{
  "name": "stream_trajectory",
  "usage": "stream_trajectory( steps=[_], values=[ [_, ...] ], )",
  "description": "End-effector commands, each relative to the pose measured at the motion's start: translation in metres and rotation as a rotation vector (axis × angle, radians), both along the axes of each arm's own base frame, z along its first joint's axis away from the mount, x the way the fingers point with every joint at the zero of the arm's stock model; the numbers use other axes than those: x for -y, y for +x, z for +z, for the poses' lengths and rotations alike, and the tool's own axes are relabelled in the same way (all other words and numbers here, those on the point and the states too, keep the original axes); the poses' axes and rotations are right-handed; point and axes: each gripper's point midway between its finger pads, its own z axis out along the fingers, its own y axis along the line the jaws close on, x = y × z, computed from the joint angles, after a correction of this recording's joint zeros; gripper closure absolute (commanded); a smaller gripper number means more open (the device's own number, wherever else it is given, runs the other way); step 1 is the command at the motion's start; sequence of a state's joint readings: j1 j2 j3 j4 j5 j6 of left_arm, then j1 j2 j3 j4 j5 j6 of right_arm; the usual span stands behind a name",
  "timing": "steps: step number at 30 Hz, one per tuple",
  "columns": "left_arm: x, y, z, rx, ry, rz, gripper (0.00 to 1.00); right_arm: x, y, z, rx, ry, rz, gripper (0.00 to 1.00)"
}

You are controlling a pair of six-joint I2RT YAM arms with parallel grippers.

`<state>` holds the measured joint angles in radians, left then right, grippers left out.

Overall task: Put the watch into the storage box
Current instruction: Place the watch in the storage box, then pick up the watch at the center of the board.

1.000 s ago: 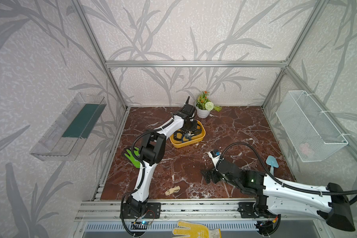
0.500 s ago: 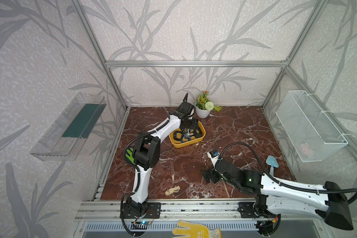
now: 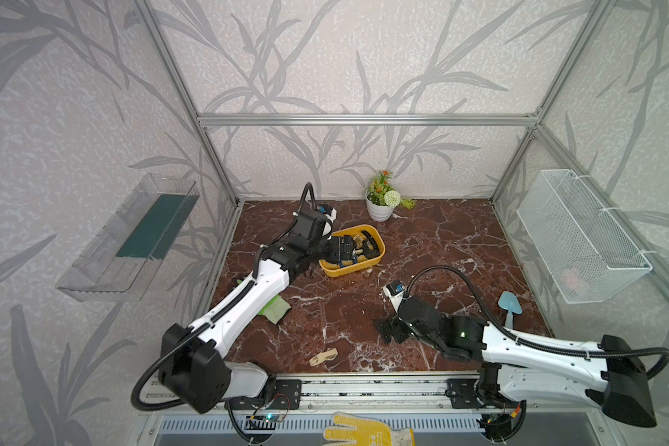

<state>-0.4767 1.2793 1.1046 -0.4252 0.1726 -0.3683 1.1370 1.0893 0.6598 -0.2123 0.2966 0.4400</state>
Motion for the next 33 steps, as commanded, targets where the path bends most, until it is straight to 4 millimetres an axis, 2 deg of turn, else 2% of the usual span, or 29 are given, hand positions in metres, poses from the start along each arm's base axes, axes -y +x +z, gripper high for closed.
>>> stream_trajectory(
  steps=[1,5,7,10,13,19,22,26,33],
  values=[
    [-0.017,-0.043,-0.001,-0.003,-0.053,0.009,0.03,-0.008,0.0,0.008,0.01,-0.01,0.043,0.0],
    [-0.037,-0.101,-0.012,-0.059,-0.124,0.017,0.03,-0.016,-0.002,0.005,0.001,-0.006,0.073,0.0],
    [-0.048,-0.122,-0.015,-0.072,-0.146,0.037,0.02,-0.022,-0.004,0.004,-0.012,0.003,0.097,0.0],
    [-0.057,-0.147,-0.014,-0.085,-0.185,0.041,0.01,-0.034,-0.011,-0.001,-0.037,0.012,0.158,0.0],
    [-0.06,-0.164,-0.011,-0.126,-0.201,0.031,0.01,-0.046,-0.019,-0.006,-0.049,0.014,0.241,0.01],
    [-0.069,-0.179,-0.029,-0.193,-0.21,0.076,0.01,-0.07,-0.034,-0.028,-0.101,0.017,0.351,0.04],
    [-0.07,-0.181,-0.028,-0.186,-0.226,0.086,0.01,-0.087,-0.049,-0.039,-0.106,0.0,0.41,0.09],
    [-0.071,-0.186,-0.029,-0.198,-0.231,0.09,0.01,-0.11,-0.067,-0.057,-0.133,-0.006,0.46,0.23],
    [-0.075,-0.2,-0.031,-0.202,-0.23,0.096,0.01,-0.138,-0.083,-0.078,-0.148,-0.019,0.541,0.28]
  ],
)
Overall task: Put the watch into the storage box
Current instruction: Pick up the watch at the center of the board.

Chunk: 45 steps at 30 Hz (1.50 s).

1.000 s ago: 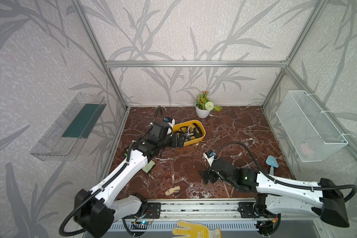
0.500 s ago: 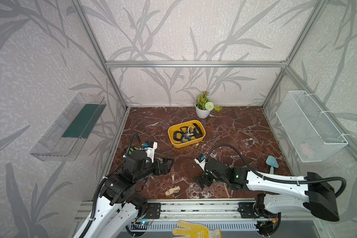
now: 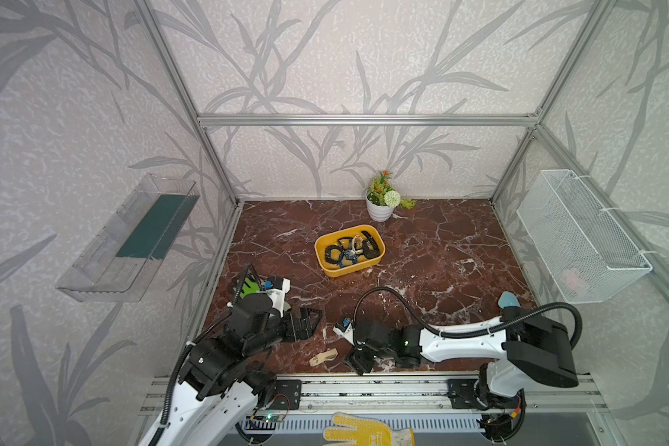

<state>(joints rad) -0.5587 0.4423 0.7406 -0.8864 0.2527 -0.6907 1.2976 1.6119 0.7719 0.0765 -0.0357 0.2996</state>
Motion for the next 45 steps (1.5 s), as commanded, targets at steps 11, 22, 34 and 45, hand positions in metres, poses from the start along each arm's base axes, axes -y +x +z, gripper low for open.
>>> stream_trajectory(
  steps=[11,22,34,45],
  values=[
    [-0.012,-0.017,-0.006,-0.024,0.013,0.035,0.01,-0.045,-0.007,-0.007,-0.01,0.064,0.101,0.28],
    [-0.014,-0.017,-0.007,-0.018,0.008,0.043,0.01,-0.059,0.008,-0.027,-0.003,0.015,0.031,0.36],
    [-0.013,-0.016,-0.008,-0.013,0.009,0.044,0.01,-0.051,0.032,-0.038,0.044,-0.066,-0.103,0.54],
    [-0.009,-0.013,-0.008,-0.006,0.008,0.029,0.01,-0.027,0.053,-0.039,0.104,-0.137,-0.225,0.66]
  ],
)
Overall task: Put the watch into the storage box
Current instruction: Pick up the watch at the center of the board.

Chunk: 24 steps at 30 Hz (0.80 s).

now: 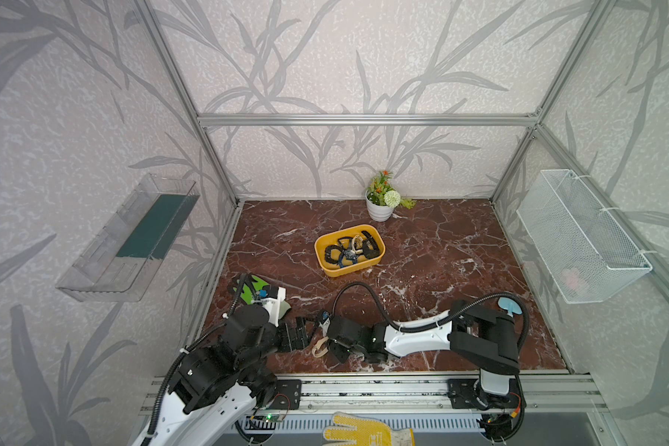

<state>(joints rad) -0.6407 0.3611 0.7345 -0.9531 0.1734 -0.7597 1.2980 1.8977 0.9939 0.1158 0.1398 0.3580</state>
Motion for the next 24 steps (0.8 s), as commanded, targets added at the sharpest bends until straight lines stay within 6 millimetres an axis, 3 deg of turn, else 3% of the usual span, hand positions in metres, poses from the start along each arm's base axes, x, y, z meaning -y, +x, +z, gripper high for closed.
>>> stream_trajectory(
  steps=[1,13,24],
  values=[
    [0.001,0.004,-0.006,-0.003,0.011,0.003,0.01,0.024,0.01,-0.01,0.016,-0.094,-0.084,0.68],
    [0.011,0.012,-0.017,-0.01,0.019,-0.021,0.01,0.045,0.031,-0.009,0.032,-0.118,-0.204,0.77],
    [0.023,0.024,-0.026,0.005,0.039,-0.056,0.01,0.075,0.051,0.015,0.0,-0.098,-0.29,0.77]
  ],
)
